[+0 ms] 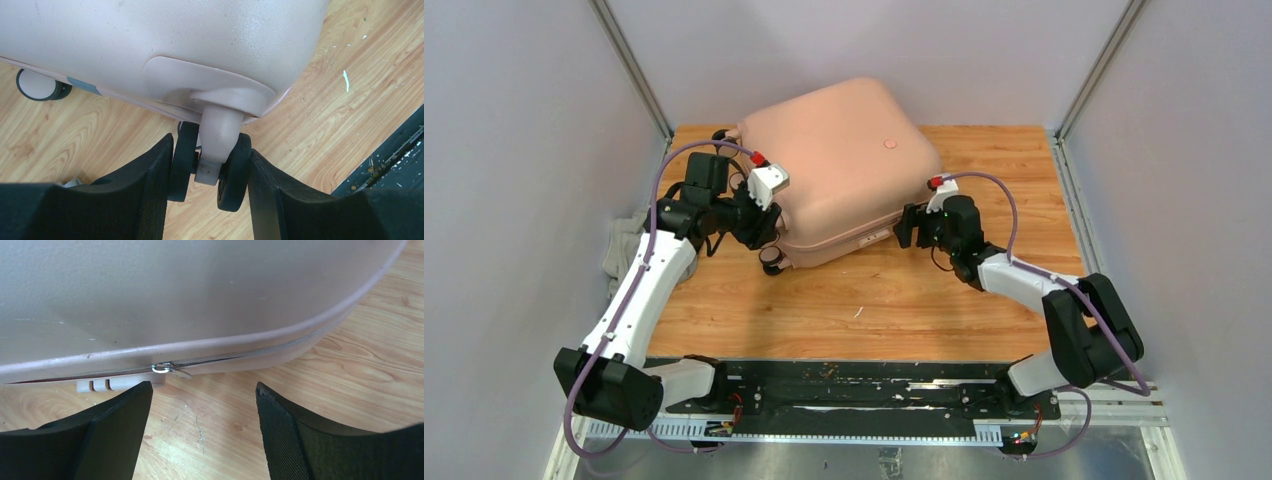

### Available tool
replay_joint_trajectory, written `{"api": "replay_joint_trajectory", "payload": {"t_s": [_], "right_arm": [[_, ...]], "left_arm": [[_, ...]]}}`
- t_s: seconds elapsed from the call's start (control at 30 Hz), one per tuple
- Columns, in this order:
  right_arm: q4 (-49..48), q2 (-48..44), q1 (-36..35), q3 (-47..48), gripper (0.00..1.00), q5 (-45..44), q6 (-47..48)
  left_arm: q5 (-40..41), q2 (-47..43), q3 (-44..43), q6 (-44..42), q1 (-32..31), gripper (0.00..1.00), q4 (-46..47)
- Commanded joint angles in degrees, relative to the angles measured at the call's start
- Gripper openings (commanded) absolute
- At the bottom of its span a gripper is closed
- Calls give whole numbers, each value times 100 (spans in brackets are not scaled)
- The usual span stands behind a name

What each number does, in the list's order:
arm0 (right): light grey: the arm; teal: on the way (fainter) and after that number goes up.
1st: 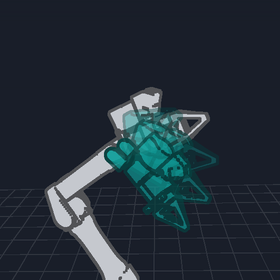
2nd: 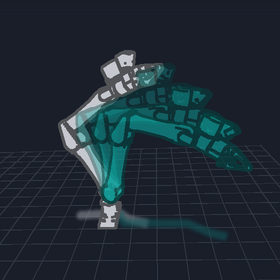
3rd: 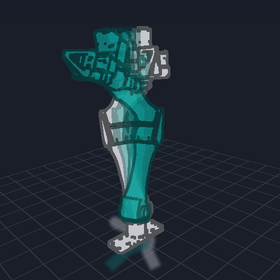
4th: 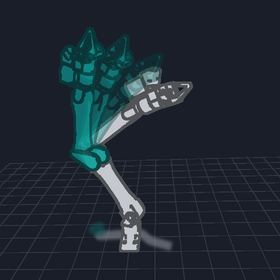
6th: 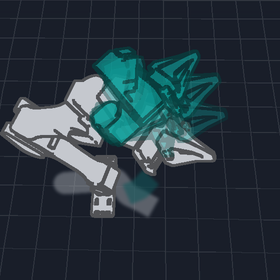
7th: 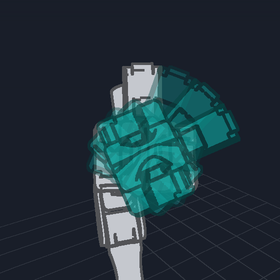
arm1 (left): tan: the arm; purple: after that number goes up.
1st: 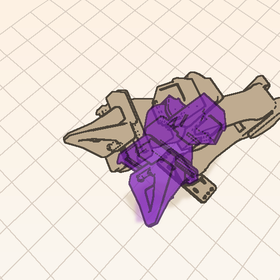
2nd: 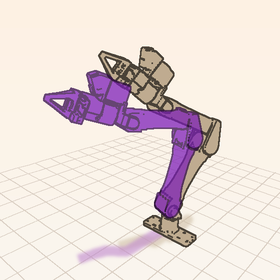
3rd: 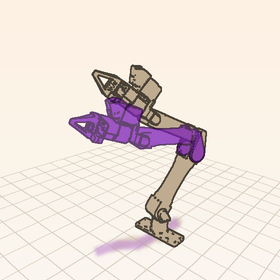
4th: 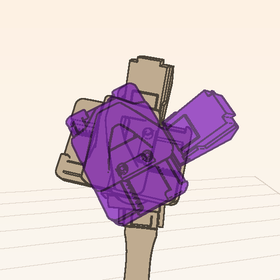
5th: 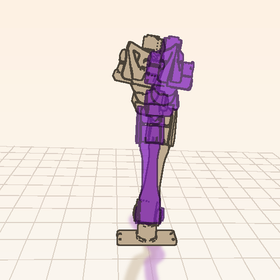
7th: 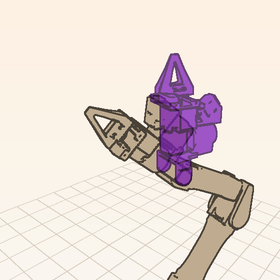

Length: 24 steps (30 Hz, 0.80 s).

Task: Pack the luggage
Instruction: Zip the luggage at the corner of the board.

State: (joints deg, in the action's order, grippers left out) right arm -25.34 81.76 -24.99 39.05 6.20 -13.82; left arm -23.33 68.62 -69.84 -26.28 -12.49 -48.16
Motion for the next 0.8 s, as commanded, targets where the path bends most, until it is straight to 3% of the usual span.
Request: {"api": "replay_joint_trajectory", "payload": {"t_s": [0.0,0.1,0.33,0.6,0.77], "right_arm": [[-318,198,-62,264,77,375,109],[-401,369,-67,398,69,407,116],[-567,653,-58,604,39,635,87],[-776,568,-57,457,24,627,83],[-770,418,-53,416,4,645,109]], "left_arm": [[-67,-233,-370,152,-52,0,510],[-66,-248,-365,154,-52,0,517],[-29,-279,-346,141,-52,0,498],[-40,-280,-311,149,-52,0,488],[-20,-295,-271,150,-52,0,483]]}}
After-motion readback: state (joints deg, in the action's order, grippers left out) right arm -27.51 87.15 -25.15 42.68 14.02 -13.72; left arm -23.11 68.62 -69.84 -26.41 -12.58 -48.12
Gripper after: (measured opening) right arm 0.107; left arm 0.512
